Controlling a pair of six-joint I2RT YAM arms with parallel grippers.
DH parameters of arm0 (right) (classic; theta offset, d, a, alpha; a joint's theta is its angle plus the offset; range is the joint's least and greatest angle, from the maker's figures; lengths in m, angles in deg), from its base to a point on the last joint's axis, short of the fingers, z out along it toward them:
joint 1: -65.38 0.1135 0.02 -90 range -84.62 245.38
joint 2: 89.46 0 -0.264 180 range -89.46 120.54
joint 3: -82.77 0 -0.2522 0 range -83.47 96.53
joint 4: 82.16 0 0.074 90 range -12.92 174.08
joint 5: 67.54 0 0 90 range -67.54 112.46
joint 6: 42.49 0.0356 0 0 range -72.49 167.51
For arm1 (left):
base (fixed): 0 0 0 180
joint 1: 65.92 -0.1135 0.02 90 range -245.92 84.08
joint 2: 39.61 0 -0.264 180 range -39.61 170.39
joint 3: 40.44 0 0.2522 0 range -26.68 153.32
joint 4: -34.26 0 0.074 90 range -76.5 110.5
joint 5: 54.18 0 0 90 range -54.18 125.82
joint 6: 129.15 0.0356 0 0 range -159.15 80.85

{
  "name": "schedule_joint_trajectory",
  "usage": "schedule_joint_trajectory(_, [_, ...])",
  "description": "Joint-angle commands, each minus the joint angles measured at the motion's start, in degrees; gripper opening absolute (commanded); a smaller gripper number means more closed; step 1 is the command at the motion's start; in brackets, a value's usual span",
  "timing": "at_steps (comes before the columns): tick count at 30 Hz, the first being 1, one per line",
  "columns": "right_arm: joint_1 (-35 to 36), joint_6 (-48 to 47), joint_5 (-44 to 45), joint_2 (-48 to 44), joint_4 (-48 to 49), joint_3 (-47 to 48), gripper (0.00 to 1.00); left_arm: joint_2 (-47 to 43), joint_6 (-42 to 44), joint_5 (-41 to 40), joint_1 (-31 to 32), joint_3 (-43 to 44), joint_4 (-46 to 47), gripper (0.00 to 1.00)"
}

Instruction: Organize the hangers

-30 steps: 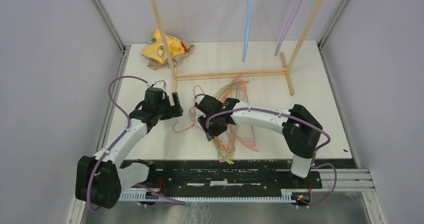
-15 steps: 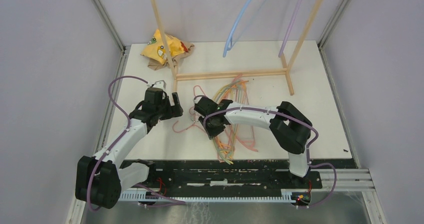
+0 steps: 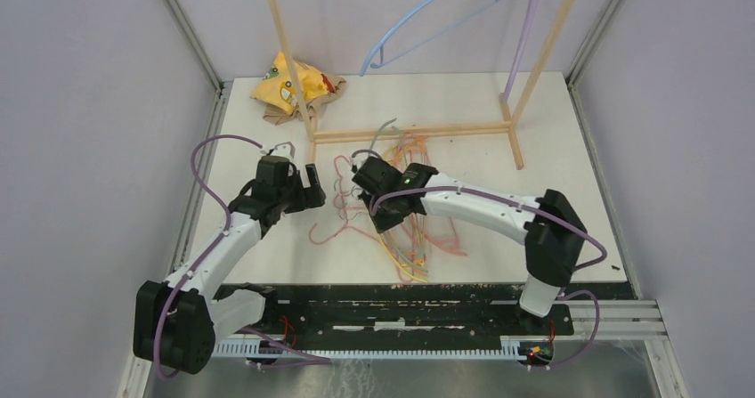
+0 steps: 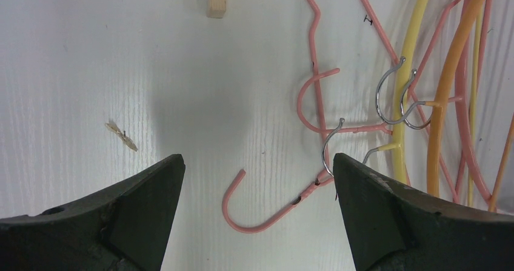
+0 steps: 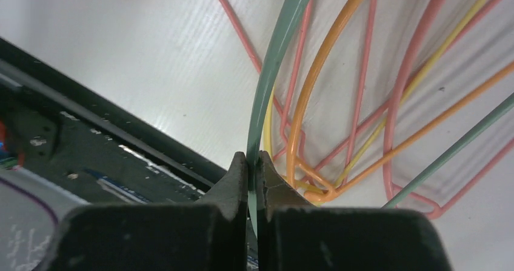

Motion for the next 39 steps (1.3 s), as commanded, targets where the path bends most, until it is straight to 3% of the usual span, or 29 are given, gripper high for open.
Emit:
schedule_joint_trajectory(1, [0.2,2.3,2.7,-10.1,-2.0,5.7,0.01,-2.1,1.1,-1.0,0.3,0.6,0.9,0.99])
schedule_joint_trajectory(8, [0.2,6.0,-2.0,-14.4,0.0,10.6,0.01,-2.4,0.4,-1.3,0.3,0.4,1.2,0.99])
schedule_joint_trajectory(13, [0.3,7.1,-13.7,-9.4,0.8,20.5,0.01,-2.1,0.1,-0.9,0.3,0.4,1.6,0.99])
schedule_joint_trajectory(21, [0.7,8.6,-20.1,-1.8,2.6,36.9,0.01,-3.4,0.0,-0.8,0.3,0.2,1.6,0.99])
schedule_joint_trajectory(25, [1.0,9.4,-20.3,1.9,4.6,44.8,0.01,-4.0,0.0,-0.8,0.3,0.2,1.3,0.99])
schedule_joint_trajectory(30, [0.1,9.4,-12.3,5.1,8.8,52.0,0.01,-4.4,0.3,-0.3,0.3,0.3,1.2,0.99])
schedule_joint_trajectory(39, [-9.1,16.5,-9.8,9.8,21.2,57.3,0.01,-5.4,0.5,-0.3,0.3,0.3,0.5,0.99])
